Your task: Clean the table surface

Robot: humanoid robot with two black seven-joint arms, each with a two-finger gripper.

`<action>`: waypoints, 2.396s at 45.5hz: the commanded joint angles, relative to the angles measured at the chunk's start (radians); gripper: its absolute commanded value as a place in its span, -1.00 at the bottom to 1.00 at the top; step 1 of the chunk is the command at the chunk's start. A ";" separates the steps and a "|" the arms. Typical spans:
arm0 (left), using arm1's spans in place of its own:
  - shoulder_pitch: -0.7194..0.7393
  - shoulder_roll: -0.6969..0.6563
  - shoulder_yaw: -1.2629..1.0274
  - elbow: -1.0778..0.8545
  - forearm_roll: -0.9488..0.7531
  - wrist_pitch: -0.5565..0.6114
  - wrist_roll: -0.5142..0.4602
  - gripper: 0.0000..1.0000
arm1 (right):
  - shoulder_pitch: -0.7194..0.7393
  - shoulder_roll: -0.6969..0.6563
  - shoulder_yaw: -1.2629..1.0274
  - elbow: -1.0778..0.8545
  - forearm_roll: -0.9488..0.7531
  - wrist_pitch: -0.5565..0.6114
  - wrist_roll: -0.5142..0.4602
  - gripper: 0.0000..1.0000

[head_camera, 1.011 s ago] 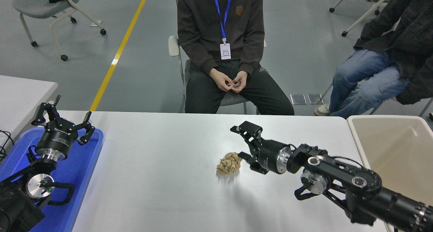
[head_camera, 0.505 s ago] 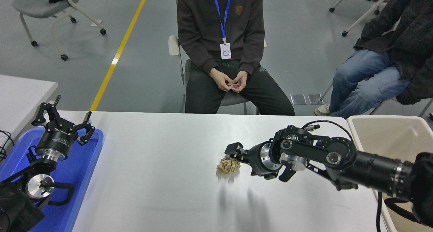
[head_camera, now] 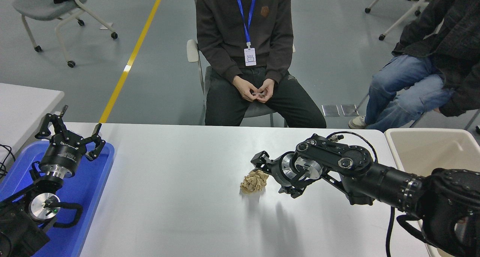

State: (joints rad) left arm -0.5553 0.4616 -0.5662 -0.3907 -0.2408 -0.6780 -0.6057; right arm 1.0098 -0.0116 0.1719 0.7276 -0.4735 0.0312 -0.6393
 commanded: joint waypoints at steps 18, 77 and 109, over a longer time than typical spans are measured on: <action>0.000 0.000 -0.001 0.001 0.000 0.000 0.000 1.00 | -0.005 0.012 0.040 0.032 0.090 0.015 0.095 1.00; 0.000 0.000 -0.001 -0.001 0.000 0.000 0.000 1.00 | -0.056 0.012 -0.187 0.035 0.036 -0.028 0.331 0.98; 0.000 0.000 -0.001 -0.001 0.000 0.000 0.001 1.00 | -0.057 0.012 -0.187 0.041 0.030 -0.059 0.411 0.66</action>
State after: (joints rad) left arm -0.5553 0.4618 -0.5676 -0.3908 -0.2408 -0.6780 -0.6052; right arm 0.9518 0.0000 -0.0144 0.7666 -0.4424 -0.0274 -0.2413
